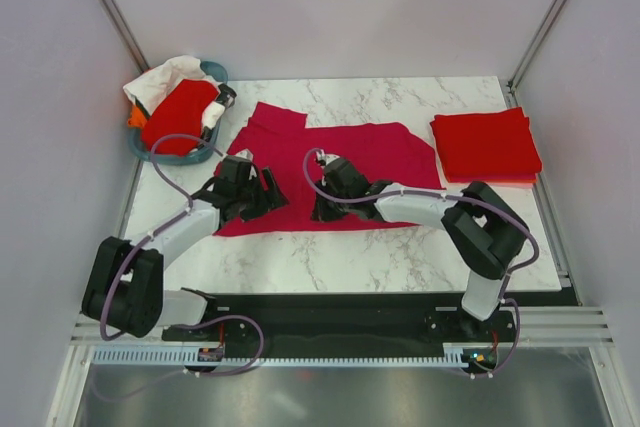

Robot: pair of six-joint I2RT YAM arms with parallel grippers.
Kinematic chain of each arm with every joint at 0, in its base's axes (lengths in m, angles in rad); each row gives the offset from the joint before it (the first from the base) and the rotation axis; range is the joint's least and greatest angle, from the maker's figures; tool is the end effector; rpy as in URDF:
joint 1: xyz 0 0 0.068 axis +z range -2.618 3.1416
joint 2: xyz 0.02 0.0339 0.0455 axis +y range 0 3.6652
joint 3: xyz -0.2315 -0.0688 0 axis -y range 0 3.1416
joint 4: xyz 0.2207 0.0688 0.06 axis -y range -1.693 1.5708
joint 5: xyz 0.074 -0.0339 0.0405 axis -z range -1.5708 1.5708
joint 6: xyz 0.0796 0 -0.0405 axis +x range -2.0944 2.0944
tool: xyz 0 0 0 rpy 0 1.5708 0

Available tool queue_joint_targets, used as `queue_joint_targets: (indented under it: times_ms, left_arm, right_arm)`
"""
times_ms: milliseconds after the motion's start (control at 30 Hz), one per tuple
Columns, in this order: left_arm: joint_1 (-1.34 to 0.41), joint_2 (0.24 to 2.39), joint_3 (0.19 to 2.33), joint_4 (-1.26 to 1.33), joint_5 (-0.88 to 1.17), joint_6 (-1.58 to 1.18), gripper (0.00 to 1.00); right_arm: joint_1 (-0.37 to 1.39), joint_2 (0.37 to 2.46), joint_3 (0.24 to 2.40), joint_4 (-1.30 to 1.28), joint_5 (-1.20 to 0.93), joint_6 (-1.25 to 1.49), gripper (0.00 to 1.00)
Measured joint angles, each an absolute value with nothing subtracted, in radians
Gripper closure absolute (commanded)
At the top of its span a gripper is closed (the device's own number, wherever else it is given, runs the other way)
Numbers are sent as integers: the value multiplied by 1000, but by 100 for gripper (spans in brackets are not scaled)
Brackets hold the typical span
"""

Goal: Fold and stack the t-shirts
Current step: Fold the tshirt

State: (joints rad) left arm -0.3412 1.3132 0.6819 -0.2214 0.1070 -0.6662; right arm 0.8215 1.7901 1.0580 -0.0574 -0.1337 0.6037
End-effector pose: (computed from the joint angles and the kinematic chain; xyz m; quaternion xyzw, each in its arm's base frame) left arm 0.2566 -0.1002 0.1402 -0.1327 0.9256 -0.2132 0.2831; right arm 0.2526 0.2871 0.1280 -0.1256 0.9144 0.2951 0.2471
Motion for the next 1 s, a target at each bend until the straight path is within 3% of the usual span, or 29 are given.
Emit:
queue_joint_targets:
  times_ms: [467, 700, 1000]
  left_arm:
    - [-280, 1627, 858, -170, 107, -722, 20]
    - [-274, 1636, 862, -150, 107, -729, 20]
    - [-274, 1517, 764, -193, 81, -723, 18]
  right_arm:
    - [908, 1909, 1063, 48, -133, 645, 100]
    - [928, 1827, 963, 59, -130, 661, 100]
    - [915, 1811, 1070, -26, -46, 620, 100]
